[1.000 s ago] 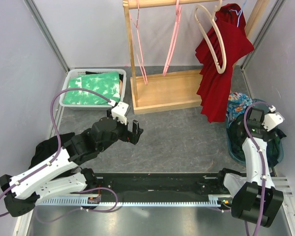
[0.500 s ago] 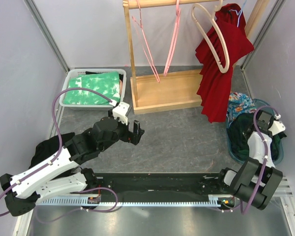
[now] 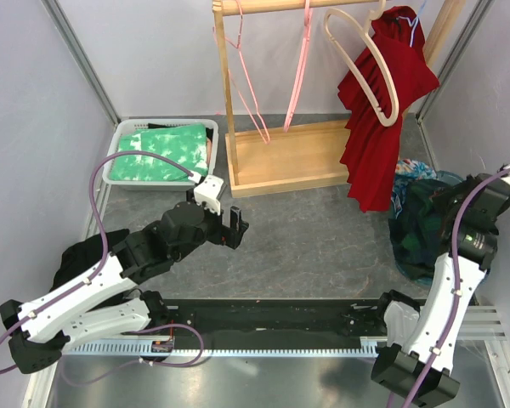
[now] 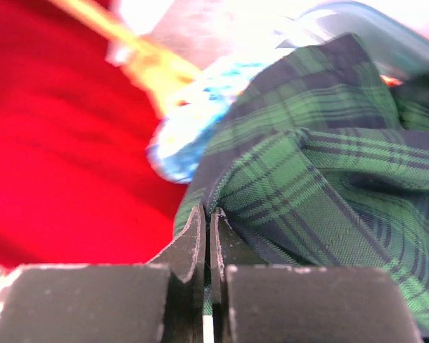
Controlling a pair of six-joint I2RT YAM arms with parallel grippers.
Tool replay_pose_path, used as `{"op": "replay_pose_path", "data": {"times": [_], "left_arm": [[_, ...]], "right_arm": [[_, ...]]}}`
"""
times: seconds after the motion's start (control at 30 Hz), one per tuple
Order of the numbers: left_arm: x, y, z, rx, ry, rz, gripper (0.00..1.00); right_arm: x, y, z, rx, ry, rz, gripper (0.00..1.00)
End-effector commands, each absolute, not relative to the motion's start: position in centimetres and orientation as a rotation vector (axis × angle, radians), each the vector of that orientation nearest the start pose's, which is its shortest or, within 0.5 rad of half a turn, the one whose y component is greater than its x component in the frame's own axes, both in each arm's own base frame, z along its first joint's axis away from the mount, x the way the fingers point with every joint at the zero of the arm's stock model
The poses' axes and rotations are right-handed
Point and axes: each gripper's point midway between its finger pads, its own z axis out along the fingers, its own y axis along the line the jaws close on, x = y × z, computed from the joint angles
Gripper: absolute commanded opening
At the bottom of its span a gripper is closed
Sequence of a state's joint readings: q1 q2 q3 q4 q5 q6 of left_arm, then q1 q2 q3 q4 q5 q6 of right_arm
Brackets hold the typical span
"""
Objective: Place the skirt on the hanger
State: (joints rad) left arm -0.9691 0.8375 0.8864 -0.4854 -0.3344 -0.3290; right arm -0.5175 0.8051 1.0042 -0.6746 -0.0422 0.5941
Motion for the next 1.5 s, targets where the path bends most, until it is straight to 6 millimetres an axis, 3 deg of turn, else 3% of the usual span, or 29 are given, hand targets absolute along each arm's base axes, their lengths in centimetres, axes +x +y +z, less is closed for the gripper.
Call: {"op": "replay_pose_path", "data": {"times": [0.0,0.17,0.27,0.3,0.37,0.4,0.47,0.5,0.57,0.6,0.67,0.7,0.77,0.8,0.87,0.9,1.0,1.1,1.23,1.27,1.33,1.37,1.43,1.47], "left_arm": [[20.5,-21.7,26.7,0.362,1.935,-0.541,0.96],[20.7,-22.1,26.8,0.345,1.947,-0.552,0.96],[20.8,-22.2,27.0,0.332,1.95,-0.554,0.96],[20.9,-22.3,27.0,0.329,1.953,-0.551,0.96],[21.0,-22.3,27.0,0.319,1.96,-0.549,0.96],[21.0,-22.2,26.8,0.318,1.968,-0.542,0.96],[21.1,-22.1,26.7,0.307,1.976,-0.534,0.96],[21.3,-22.0,26.7,0.3,1.979,-0.524,0.96],[21.5,-21.5,26.5,0.279,1.989,-0.506,0.96],[21.7,-21.2,26.3,0.265,1.995,-0.487,0.96],[22.2,-20.4,26.0,0.227,2.014,-0.463,0.96],[22.3,-20.4,25.5,0.227,2.039,-0.478,0.96],[23.4,-19.0,24.7,0.152,2.087,-0.475,0.95],[23.4,-18.9,24.4,0.148,2.102,-0.5,0.95],[23.8,-17.7,23.7,0.099,2.118,-0.484,0.94],[23.8,-17.3,23.6,0.087,2.118,-0.48,0.94],[23.4,-16.1,24.1,0.056,2.087,-0.477,0.94],[23.0,-15.2,24.9,0.042,2.062,-0.467,0.95],[23.0,-14.4,25.0,0.019,2.058,-0.436,0.95],[23.0,-14.3,24.9,0.014,2.059,-0.428,0.95],[23.1,-14.3,24.8,0.013,2.065,-0.419,0.95],[23.1,-14.2,24.6,0.011,2.072,-0.414,0.95],[23.0,-14.3,24.4,0.014,2.079,-0.416,0.95],[23.0,-14.2,23.9,0.014,2.09,-0.409,0.95]], "right_arm": [[25.1,-5.8,33.0,0.784,1.776,0.287,0.0],[25.2,-1.7,35.3,0.547,1.847,0.419,0.0],[25.5,1.8,36.1,0.364,1.884,0.53,0.0],[25.9,3.7,35.6,0.29,1.921,0.573,0.0],[26.2,5.6,35.0,0.202,1.958,0.579,0.0],[26.2,8.2,34.0,0.114,2.008,0.619,0.0],[26.7,10.1,32.8,0.045,2.044,0.592,0.0],[26.1,13.2,31.8,-0.063,2.081,0.634,0.0],[26.4,14.8,31.1,-0.105,2.089,0.564,0.0],[25.4,18.1,30.7,-0.215,2.105,0.605,0.0],[25.3,20.5,31.1,-0.269,2.087,0.585,0.0],[24.5,23.5,32.0,-0.362,2.07,0.612,0.0],[24.5,25.4,33.2,-0.398,2.046,0.567,0.0],[24.4,27.5,35.1,-0.437,2.011,0.593,0.0],[24.7,28.7,36.9,-0.467,1.979,0.578,0.0],[25.1,29.7,38.9,-0.464,1.94,0.591,0.0],[26.5,30.6,42.0,-0.465,1.878,0.571,0.0],[27.3,31.9,43.2,-0.491,1.851,0.571,0.0],[26.9,33.5,41.1,-0.559,1.866,0.622,0.0],[26.6,33.0,39.1,-0.569,1.9,0.615,0.0],[26.0,32.7,37.1,-0.58,1.92,0.619,0.0],[25.0,31.5,33.5,-0.594,1.986,0.589,0.0],[24.2,30.0,29.4,-0.583,2.052,0.552,0.0],[23.2,28.2,25.2,-0.587,2.126,0.495,0.0]]}}
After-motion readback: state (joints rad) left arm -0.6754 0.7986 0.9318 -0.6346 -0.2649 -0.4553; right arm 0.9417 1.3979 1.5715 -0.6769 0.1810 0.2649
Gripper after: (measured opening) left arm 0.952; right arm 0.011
